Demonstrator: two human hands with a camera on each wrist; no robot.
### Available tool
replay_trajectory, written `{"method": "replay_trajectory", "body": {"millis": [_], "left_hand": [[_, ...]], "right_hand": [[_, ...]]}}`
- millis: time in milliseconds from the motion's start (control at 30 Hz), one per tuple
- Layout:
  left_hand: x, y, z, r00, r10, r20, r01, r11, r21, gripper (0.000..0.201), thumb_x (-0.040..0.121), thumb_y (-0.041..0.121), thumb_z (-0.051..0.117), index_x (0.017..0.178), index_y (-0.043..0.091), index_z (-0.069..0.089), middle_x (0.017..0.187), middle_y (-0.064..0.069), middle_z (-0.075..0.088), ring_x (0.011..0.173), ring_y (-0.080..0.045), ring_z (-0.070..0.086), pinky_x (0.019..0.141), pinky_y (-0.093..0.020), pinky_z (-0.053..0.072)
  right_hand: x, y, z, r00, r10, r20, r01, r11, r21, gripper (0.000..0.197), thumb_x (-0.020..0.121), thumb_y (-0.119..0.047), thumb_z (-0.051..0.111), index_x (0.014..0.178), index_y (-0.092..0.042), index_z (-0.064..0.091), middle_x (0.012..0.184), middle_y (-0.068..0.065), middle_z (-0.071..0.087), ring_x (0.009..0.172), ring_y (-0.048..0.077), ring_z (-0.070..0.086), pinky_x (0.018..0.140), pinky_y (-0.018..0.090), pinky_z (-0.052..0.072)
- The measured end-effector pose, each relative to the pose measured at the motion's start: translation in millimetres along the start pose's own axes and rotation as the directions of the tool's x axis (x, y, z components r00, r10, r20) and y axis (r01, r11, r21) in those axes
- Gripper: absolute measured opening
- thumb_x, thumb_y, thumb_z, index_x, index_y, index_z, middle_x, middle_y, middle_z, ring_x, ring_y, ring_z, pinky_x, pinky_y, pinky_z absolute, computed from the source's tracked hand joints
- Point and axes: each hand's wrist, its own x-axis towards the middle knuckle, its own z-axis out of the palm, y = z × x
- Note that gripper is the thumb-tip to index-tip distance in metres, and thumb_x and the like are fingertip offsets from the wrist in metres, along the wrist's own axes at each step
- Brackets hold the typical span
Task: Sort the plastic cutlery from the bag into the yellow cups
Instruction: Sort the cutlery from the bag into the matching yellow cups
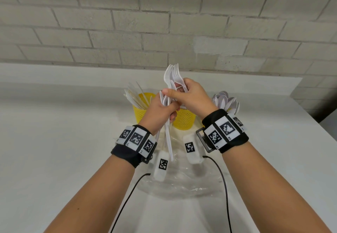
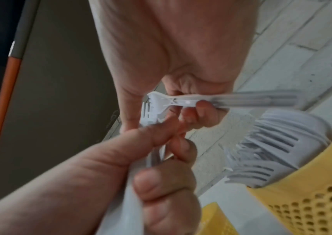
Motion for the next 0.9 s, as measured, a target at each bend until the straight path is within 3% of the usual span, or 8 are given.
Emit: {"method": "replay_trajectory", "body": {"millis": [200, 267, 333, 400, 533, 700, 800, 900], "left_hand": [[-2.4, -2.3, 3.5, 1.000, 0.020, -0.009, -0.020, 0.998, -0.059, 0.018, 0.088, 0.008, 0.063, 0.103, 0.014, 0.054, 0.060, 0.006, 0.051, 0.048, -0.014, 0.045, 0.044, -0.024, 0.038], [-2.8, -2.2, 4.4, 0.999, 0.034, -0.011, -0.034, 0.998, -0.059, 0.021, 0.090, 0.014, 0.061, 0.110, 0.014, 0.053, 0.062, 0.006, 0.052, 0.051, -0.013, 0.047, 0.046, -0.023, 0.039], [-2.5, -1.8, 4.0, 0.999, 0.039, -0.016, -0.039, 0.998, -0.047, 0.018, 0.095, 0.017, 0.055, 0.112, 0.015, 0.052, 0.065, 0.003, 0.052, 0.052, -0.011, 0.047, 0.047, -0.023, 0.039], [-1.9, -2.2, 1.8, 0.999, 0.049, -0.022, -0.050, 0.998, -0.038, 0.014, 0.098, 0.021, 0.048, 0.110, 0.017, 0.053, 0.067, -0.003, 0.052, 0.052, -0.012, 0.047, 0.047, -0.024, 0.039], [1.2, -3.5, -1.0, 0.997, 0.064, -0.042, -0.065, 0.997, -0.030, 0.028, 0.099, 0.030, 0.043, 0.116, 0.008, 0.051, 0.066, -0.006, 0.053, 0.050, -0.016, 0.048, 0.046, -0.027, 0.040], [-3.5, -11.6, -0.7, 0.996, 0.004, -0.086, -0.008, 0.999, -0.049, 0.012, 0.101, 0.023, 0.040, 0.105, 0.021, 0.052, 0.062, 0.000, 0.053, 0.047, -0.013, 0.045, 0.045, -0.025, 0.037], [-5.6, -10.6, -1.2, 0.993, -0.011, -0.119, -0.002, 0.994, -0.111, 0.011, 0.101, 0.019, 0.040, 0.103, 0.023, 0.051, 0.058, 0.002, 0.052, 0.044, -0.010, 0.042, 0.042, -0.022, 0.034], [-3.5, -4.2, -1.9, 0.993, -0.005, -0.121, -0.012, 0.989, -0.145, 0.011, 0.101, 0.018, 0.040, 0.104, 0.021, 0.050, 0.060, -0.001, 0.049, 0.043, -0.009, 0.041, 0.042, -0.021, 0.033]], "right_hand": [[1.2, -2.8, 1.2, 0.992, 0.094, -0.083, -0.085, 0.991, 0.100, 0.008, 0.079, -0.010, 0.063, 0.084, -0.004, 0.064, 0.075, 0.009, 0.062, 0.073, 0.021, 0.059, 0.069, 0.037, 0.048], [0.4, -4.1, -0.3, 0.984, 0.150, -0.099, -0.125, 0.967, 0.223, 0.004, 0.081, -0.007, 0.060, 0.077, -0.007, 0.061, 0.071, 0.010, 0.060, 0.064, 0.019, 0.059, 0.061, 0.032, 0.048], [0.0, -4.1, -4.3, 0.975, 0.197, -0.105, -0.155, 0.935, 0.320, 0.018, 0.083, -0.004, 0.059, 0.068, -0.012, 0.056, 0.057, 0.004, 0.052, 0.047, 0.011, 0.048, 0.045, 0.021, 0.040], [1.0, -2.8, -7.7, 0.972, 0.214, -0.099, -0.163, 0.913, 0.373, 0.021, 0.085, -0.003, 0.059, 0.067, -0.013, 0.054, 0.053, 0.002, 0.044, 0.044, 0.010, 0.039, 0.041, 0.020, 0.033], [3.0, -3.9, -12.1, 0.978, 0.188, -0.091, -0.138, 0.908, 0.396, 0.015, 0.088, -0.005, 0.058, 0.075, -0.012, 0.055, 0.058, 0.002, 0.043, 0.049, 0.012, 0.037, 0.048, 0.023, 0.032], [10.7, -15.6, -32.9, 0.968, 0.089, -0.236, 0.027, 0.894, 0.448, 0.010, 0.093, -0.006, 0.052, 0.089, -0.015, 0.055, 0.068, -0.004, 0.049, 0.056, 0.006, 0.042, 0.050, 0.016, 0.035], [19.3, -17.2, -51.2, 0.913, -0.010, -0.408, 0.169, 0.918, 0.357, 0.015, 0.093, -0.005, 0.052, 0.090, -0.020, 0.053, 0.077, -0.009, 0.054, 0.065, 0.000, 0.048, 0.062, 0.014, 0.039], [26.5, -10.9, -54.7, 0.887, -0.082, -0.454, 0.187, 0.964, 0.190, 0.016, 0.091, -0.006, 0.054, 0.106, -0.013, 0.056, 0.090, -0.007, 0.060, 0.080, 0.004, 0.057, 0.076, 0.018, 0.047]]}}
